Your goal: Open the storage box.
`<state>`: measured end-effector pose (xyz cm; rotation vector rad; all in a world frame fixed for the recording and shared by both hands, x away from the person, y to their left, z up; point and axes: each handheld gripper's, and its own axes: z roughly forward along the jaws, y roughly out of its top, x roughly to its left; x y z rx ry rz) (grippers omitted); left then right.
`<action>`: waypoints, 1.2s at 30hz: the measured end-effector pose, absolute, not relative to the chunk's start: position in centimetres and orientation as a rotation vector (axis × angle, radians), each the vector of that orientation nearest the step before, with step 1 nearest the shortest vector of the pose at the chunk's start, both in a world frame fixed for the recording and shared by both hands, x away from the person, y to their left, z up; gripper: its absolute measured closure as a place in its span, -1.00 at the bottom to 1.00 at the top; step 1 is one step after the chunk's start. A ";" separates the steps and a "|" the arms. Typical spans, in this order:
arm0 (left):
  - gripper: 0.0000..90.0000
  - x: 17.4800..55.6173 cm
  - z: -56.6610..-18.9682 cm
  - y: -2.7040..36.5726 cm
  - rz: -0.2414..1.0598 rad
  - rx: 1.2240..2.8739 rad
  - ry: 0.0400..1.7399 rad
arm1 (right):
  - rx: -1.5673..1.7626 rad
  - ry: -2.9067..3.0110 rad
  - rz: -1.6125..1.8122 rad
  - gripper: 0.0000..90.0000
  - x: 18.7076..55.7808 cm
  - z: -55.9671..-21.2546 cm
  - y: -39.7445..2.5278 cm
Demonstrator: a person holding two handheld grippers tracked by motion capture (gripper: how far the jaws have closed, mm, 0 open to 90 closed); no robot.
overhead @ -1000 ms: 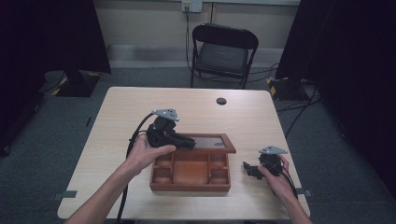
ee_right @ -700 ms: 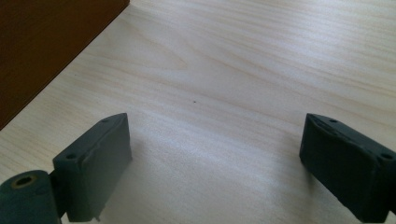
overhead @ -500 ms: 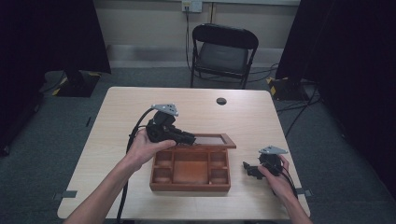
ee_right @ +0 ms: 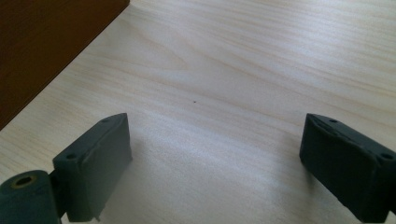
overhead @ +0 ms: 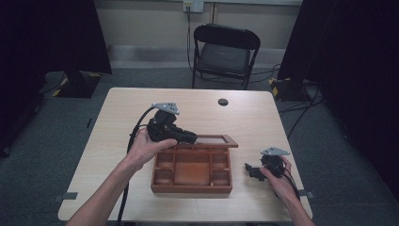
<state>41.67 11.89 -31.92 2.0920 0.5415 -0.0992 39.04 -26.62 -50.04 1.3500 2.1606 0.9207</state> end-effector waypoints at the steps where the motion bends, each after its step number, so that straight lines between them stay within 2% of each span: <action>1: 0.80 41.7 -31.9 11.9 -0.093 2.091 0.538 | 1.349 2.162 0.921 -0.82 39.0 -50.0 -26.6; 36: 0.83 42.5 -31.1 12.0 -0.060 2.073 0.532 | 1.349 2.162 0.921 -0.82 39.1 -50.0 -26.6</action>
